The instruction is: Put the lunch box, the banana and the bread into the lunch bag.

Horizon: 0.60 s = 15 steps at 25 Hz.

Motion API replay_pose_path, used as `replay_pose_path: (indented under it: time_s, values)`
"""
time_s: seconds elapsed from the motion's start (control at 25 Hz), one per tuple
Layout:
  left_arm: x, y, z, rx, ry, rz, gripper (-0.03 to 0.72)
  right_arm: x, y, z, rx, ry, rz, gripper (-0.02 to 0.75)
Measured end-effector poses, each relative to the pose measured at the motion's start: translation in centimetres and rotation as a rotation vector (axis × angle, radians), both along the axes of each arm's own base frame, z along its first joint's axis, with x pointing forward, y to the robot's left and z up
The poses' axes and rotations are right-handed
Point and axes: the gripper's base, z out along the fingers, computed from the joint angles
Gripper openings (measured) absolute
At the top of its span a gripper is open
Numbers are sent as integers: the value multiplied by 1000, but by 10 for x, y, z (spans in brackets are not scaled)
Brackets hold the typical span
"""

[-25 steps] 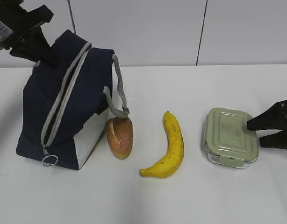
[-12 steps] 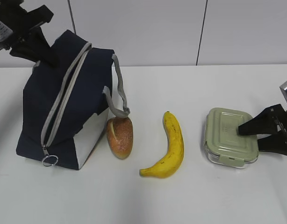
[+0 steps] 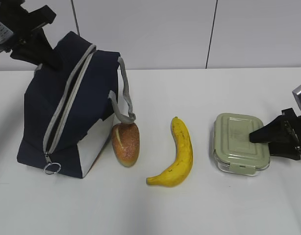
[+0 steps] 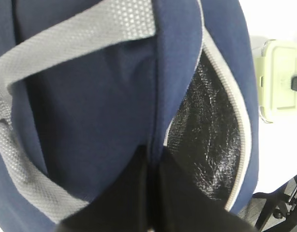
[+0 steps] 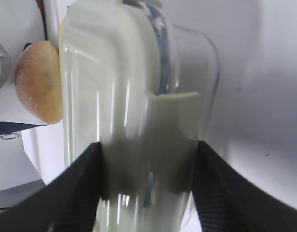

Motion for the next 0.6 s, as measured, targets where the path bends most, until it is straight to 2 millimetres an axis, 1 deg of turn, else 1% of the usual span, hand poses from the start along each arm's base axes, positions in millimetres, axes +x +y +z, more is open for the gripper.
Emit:
replay_pose_path:
  time_s: [0.12,0.6]
  values:
    - [0,0,0,0,0,0,0,0,0,0,5,1,-1,385]
    - [0,0,0,0,0,0,0,1,1,0,20,2,-2,383]
